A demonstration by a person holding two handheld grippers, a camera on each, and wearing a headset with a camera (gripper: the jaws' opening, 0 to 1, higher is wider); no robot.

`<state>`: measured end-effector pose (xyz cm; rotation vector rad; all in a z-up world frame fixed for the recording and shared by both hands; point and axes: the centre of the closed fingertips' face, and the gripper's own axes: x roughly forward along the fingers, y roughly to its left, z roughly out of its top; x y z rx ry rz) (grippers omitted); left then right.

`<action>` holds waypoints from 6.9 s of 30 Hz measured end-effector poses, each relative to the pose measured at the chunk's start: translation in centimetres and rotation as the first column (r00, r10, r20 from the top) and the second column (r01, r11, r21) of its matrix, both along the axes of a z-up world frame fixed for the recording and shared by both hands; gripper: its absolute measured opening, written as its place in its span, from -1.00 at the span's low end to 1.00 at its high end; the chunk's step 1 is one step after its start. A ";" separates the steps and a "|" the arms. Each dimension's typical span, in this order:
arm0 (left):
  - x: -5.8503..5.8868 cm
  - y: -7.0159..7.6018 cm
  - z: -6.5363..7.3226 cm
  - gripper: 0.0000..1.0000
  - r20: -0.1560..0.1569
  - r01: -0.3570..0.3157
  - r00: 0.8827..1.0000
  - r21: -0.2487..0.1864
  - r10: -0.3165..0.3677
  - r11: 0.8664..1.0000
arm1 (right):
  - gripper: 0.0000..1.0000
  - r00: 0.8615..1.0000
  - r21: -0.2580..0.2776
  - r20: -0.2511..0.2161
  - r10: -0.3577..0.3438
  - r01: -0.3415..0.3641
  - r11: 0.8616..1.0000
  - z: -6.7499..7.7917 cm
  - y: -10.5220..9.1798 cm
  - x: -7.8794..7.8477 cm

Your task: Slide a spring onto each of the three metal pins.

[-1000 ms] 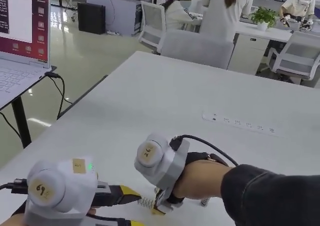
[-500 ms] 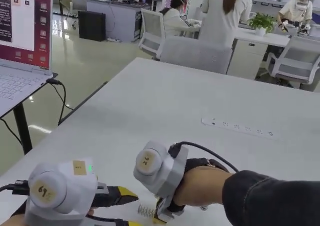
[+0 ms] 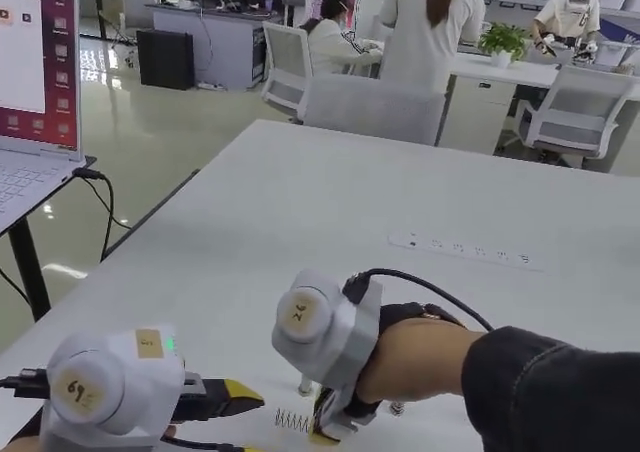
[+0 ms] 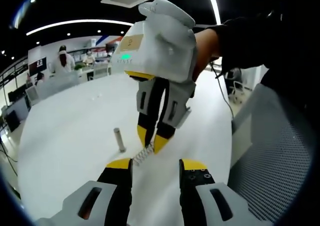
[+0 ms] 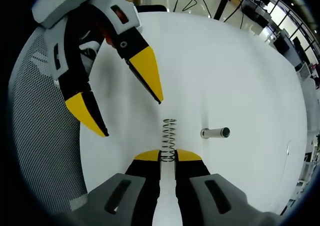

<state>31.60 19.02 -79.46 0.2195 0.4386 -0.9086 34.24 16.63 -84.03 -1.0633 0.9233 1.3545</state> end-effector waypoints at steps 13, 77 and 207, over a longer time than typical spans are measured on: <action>-0.2 -0.4 0.0 -0.40 -0.002 0.029 1.000 0.029 -0.029 0.999 | -0.86 0.998 0.007 -0.024 0.062 -0.062 0.998 1.9 -0.5 -2.0; -0.7 -1.9 0.9 -0.76 0.021 0.092 0.995 0.036 -0.093 0.995 | -0.86 0.969 0.001 -0.002 0.246 -0.246 0.969 3.9 0.1 -4.3; -1.0 -2.4 2.2 -0.93 0.056 0.116 0.992 -0.078 -0.111 0.990 | -0.84 0.983 0.212 -0.029 0.183 -0.173 0.962 7.6 2.3 -5.1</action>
